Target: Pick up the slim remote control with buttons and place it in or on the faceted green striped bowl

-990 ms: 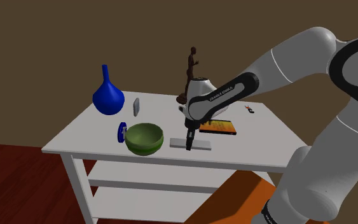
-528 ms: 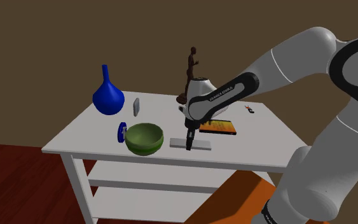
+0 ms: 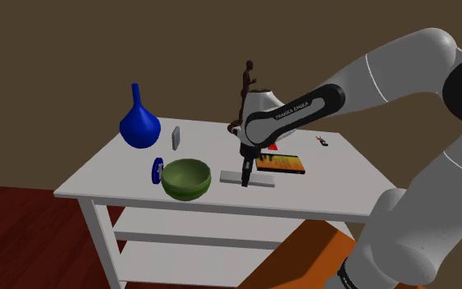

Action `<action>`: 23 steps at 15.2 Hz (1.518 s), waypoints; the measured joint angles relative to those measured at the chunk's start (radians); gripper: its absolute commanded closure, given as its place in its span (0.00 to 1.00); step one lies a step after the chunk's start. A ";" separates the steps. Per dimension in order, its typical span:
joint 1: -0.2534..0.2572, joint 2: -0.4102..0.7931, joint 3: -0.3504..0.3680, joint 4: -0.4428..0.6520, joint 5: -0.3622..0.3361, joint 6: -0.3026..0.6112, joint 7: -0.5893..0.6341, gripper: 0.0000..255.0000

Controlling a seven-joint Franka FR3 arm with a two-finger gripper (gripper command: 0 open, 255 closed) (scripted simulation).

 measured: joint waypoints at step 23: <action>0.000 -0.126 0.012 0.205 -0.009 -0.330 0.016 1.00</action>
